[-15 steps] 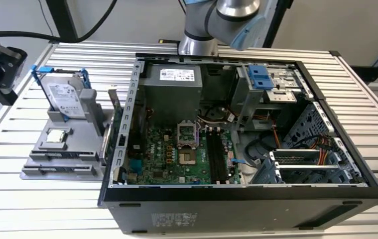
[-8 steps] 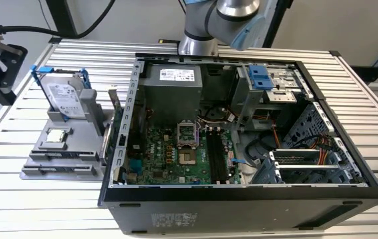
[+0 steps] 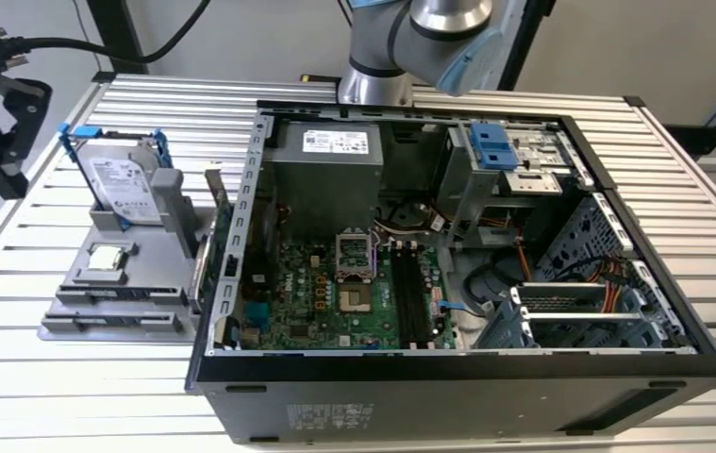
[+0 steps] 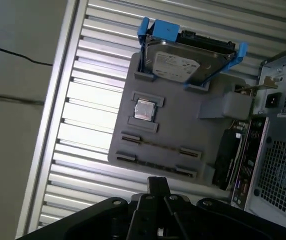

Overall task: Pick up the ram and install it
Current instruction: 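Pick up the ram and move it above insertion slot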

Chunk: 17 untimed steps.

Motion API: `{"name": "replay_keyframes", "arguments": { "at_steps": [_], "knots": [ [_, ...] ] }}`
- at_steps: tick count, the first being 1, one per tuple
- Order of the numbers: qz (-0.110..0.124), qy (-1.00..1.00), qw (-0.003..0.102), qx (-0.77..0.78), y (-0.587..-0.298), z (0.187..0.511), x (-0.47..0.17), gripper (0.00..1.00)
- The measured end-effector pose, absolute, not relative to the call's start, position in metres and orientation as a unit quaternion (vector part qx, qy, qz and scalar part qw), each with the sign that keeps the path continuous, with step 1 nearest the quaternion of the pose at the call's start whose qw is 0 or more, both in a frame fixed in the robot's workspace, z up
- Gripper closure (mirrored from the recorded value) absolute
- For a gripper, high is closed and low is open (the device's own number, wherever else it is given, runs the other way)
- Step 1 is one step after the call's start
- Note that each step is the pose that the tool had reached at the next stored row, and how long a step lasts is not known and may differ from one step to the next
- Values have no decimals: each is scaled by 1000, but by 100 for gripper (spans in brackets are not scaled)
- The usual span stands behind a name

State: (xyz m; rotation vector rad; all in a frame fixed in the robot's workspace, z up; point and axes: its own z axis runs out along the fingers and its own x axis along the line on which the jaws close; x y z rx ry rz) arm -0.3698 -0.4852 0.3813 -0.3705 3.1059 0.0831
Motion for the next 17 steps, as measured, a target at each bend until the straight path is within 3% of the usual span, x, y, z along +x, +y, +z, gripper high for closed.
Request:
{"name": "replay_keyframes", "arguments": {
  "at_steps": [17],
  "knots": [
    [27, 962, 2, -271, -485, 381, -370, 100]
  ]
}}
